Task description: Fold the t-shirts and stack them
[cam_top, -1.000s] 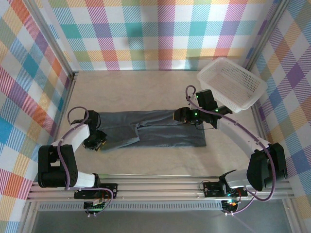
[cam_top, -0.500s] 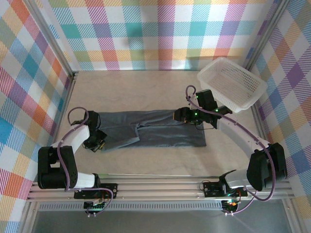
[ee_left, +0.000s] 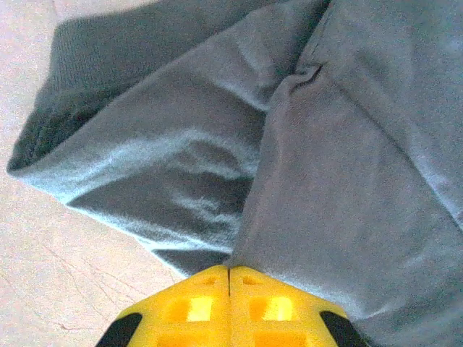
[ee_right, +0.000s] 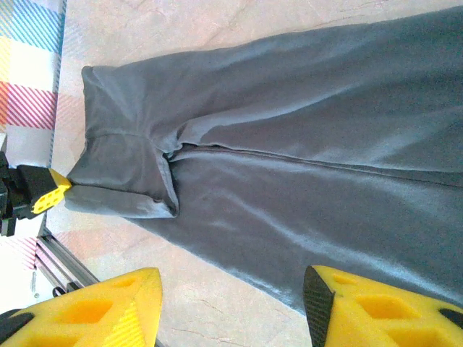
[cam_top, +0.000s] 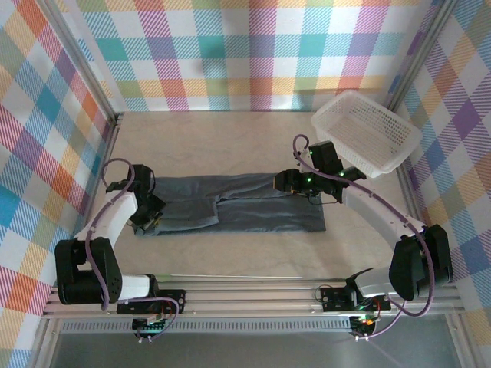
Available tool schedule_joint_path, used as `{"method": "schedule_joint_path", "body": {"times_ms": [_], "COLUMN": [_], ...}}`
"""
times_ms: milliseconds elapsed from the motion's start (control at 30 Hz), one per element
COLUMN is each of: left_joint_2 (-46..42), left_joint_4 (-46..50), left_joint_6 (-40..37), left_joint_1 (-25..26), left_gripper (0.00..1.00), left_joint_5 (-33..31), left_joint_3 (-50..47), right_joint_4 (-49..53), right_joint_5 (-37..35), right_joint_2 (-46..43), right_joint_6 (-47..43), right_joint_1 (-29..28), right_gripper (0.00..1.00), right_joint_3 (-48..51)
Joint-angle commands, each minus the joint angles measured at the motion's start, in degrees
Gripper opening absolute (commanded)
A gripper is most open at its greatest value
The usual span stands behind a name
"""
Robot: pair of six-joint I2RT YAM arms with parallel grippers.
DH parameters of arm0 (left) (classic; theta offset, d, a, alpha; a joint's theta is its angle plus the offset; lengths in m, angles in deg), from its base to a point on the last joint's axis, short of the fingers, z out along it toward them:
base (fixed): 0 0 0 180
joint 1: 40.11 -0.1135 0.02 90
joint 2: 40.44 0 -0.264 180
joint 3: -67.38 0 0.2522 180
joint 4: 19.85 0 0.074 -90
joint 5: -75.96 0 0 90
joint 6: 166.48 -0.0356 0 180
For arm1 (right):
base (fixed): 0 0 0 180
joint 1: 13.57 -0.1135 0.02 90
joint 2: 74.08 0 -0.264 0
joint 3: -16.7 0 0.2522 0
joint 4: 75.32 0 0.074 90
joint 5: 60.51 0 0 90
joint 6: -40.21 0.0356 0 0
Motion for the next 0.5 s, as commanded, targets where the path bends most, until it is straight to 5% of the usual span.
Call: {"method": "schedule_joint_path", "body": {"times_ms": [0,467], "left_joint_2": [2.8,12.4], "left_joint_4": [1.7,-1.0], "left_joint_6": [-2.3,-4.8], "left_joint_1": [-0.1,0.2], "left_gripper": [0.04,0.14], "left_joint_5": [-3.2,-8.9], "left_joint_3": [2.7,4.6], "right_joint_4": [-1.4,-1.3], "right_joint_5": [1.2,1.0], "right_joint_2": [0.4,0.7], "right_joint_6": [0.3,0.2], "right_joint_1": [-0.6,-0.5], "right_gripper": [0.55,0.55], "right_joint_3": [0.4,0.5]}}
